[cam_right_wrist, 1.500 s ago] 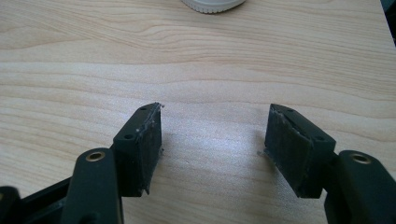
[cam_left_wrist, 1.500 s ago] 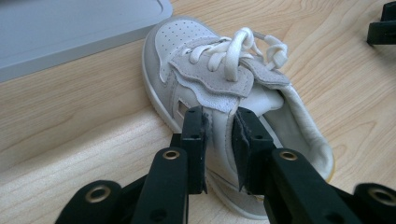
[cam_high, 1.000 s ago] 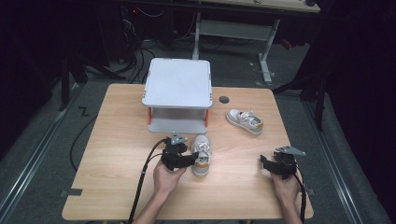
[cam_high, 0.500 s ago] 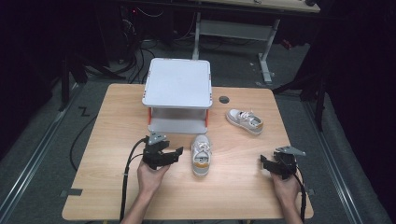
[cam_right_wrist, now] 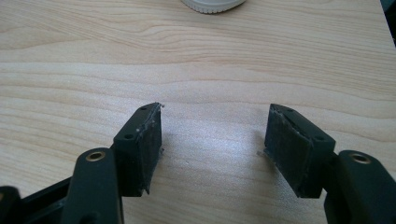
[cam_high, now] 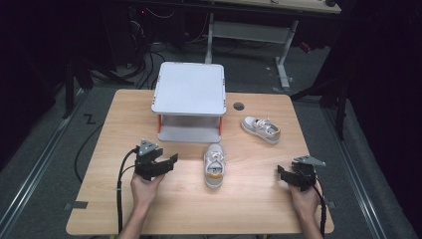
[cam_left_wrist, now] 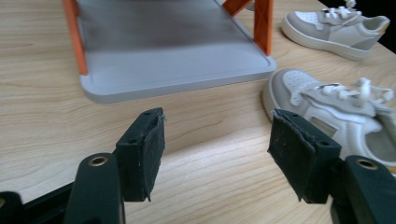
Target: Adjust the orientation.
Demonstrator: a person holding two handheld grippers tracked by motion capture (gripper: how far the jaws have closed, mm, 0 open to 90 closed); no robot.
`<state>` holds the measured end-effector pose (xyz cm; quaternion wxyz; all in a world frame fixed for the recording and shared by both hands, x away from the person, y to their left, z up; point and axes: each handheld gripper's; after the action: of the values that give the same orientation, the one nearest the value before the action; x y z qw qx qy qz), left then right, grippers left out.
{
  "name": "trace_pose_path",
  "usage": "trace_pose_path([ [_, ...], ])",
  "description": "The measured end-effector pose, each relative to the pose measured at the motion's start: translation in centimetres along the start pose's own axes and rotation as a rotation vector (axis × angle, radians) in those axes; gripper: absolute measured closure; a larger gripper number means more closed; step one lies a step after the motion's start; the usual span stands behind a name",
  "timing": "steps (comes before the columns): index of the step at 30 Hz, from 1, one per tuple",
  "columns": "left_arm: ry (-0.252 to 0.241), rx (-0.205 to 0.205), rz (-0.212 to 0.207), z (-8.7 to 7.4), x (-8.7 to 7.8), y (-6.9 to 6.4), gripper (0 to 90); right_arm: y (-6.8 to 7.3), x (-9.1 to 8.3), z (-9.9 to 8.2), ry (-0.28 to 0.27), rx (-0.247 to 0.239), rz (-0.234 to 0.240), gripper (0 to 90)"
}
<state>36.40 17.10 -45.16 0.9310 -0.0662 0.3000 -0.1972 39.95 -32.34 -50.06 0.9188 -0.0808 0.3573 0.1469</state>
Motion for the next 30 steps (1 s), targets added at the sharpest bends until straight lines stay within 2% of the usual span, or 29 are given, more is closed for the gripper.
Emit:
trace_pose_path([
  [3,0.015,0.01,0.016,-0.2,0.0,0.5,35.6,0.0,0.0,0.0,0.0,0.001,-0.001,36.5],
  [7,0.022,-0.005,0.037,-0.6,0.3,1.4,35.6,0.0,0.0,0.0,0.0,0.0,0.0,37.0],
  [13,0.031,-0.023,0.073,-1.2,0.8,2.4,35.6,-0.1,-0.1,0.0,-0.004,-0.006,0.001,46.5],
  [15,0.058,-0.014,0.104,-1.5,1.4,2.9,35.2,-0.2,-0.2,0.4,-0.003,-0.012,0.004,51.3],
  [16,0.058,-0.014,0.104,-1.5,1.4,2.9,35.2,-0.3,-0.3,0.5,-0.02,-0.015,-0.001,52.6],
  [17,0.07,0.003,0.123,-1.6,1.9,3.1,35.2,-0.3,-0.5,0.7,-0.051,-0.017,-0.002,53.8],
  [20,0.083,0.012,0.143,-1.7,2.2,3.3,35.2,-0.4,-1.1,2.4,-0.076,-0.046,0.028,57.3],
  [22,0.101,0.011,0.166,-1.9,2.8,3.7,35.4,-0.2,-1.3,3.8,-0.077,-0.078,0.06,59.0],
  [25,0.106,0.005,0.191,-2.0,3.3,3.9,36.0,0.0,-1.3,5.9,-0.085,-0.101,0.1,60.6],
  [26,0.106,0.005,0.191,-2.0,3.3,3.9,36.0,0.0,-1.3,5.9,-0.085,-0.101,0.1,60.6],
  [27,0.11,0.008,0.199,-2.1,3.6,4.1,35.9,0.2,-1.0,7.4,-0.084,-0.113,0.113,60.7],
  [30,0.132,0.013,0.214,-2.4,4.0,4.4,35.7,0.5,-0.4,8.7,-0.071,-0.12,0.12,60.1],
])
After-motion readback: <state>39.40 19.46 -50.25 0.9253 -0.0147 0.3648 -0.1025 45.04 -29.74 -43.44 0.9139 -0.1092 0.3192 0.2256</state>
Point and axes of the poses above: each handheld gripper's, and its own axes: x roughly forward along the jaws, z roughly out of its top, y roughly to its left, and after that the axes turned 2 degrees about -x, right-handed
